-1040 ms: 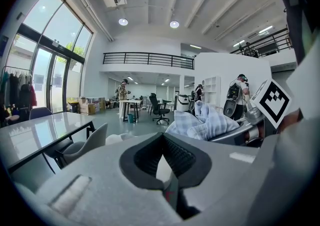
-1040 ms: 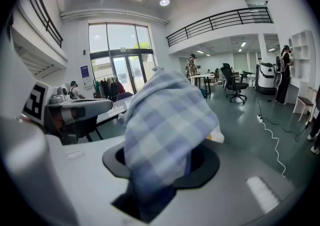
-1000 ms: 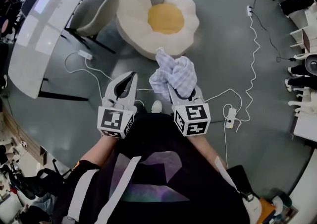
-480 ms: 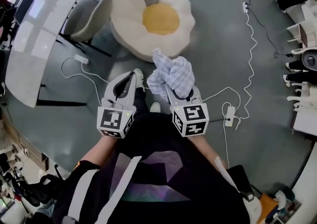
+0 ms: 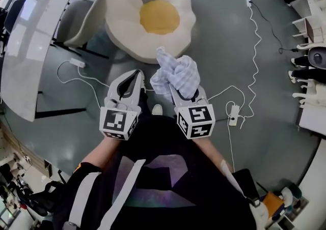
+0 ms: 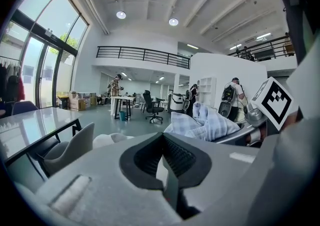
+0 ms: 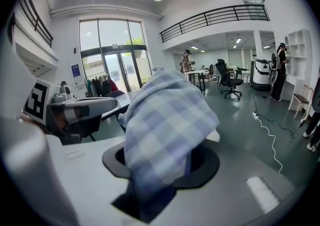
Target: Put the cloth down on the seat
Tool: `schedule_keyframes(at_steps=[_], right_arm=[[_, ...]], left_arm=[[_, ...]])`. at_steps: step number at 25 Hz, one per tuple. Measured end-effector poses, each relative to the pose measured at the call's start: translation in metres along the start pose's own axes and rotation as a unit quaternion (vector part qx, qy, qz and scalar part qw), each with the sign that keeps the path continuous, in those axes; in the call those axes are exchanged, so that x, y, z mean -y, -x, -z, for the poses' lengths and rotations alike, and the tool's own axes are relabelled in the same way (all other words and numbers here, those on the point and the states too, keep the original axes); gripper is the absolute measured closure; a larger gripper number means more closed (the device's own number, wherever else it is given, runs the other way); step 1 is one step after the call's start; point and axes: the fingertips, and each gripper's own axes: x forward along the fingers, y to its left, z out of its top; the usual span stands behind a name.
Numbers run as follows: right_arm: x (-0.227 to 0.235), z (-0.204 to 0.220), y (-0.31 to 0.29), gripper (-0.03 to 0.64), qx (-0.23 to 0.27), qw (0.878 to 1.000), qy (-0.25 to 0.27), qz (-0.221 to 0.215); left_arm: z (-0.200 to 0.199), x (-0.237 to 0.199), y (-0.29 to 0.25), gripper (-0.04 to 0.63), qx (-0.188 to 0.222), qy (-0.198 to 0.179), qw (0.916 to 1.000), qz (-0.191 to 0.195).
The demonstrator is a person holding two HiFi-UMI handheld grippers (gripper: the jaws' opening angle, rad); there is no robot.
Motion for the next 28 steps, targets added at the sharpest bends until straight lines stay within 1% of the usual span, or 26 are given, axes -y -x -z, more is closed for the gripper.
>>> schedule_keyframes(at_steps=[7,13,19,25,28], right_arm=[[0.008,-0.013,-0.038,0.439,-0.014,1.0,-0.003,-0.004],[0.017,-0.038,-0.073,0.439,-0.021,1.0,-0.005,0.002],[0.025,-0.066,-0.099,0.439,-0.025,0.999,-0.01,0.018],[0.027,-0.093,-0.13,0.439,-0.033,0.999,-0.015,0.034],[0.027,-0.105,-0.146,0.439,-0.034,0.999,-0.016,0.04]], left_arm=[[0.003,-0.028,-0.028,0.597,-0.017,0.004,0.9998,-0.001],[-0.01,-0.059,-0.06,0.597,-0.02,0.005,0.9998,0.008],[-0.026,-0.085,-0.089,0.597,-0.023,0.006,0.9995,0.022],[-0.042,-0.12,-0.118,0.597,-0.027,0.007,0.999,0.034],[-0.05,-0.135,-0.132,0.597,-0.022,0.003,0.9989,0.042]])
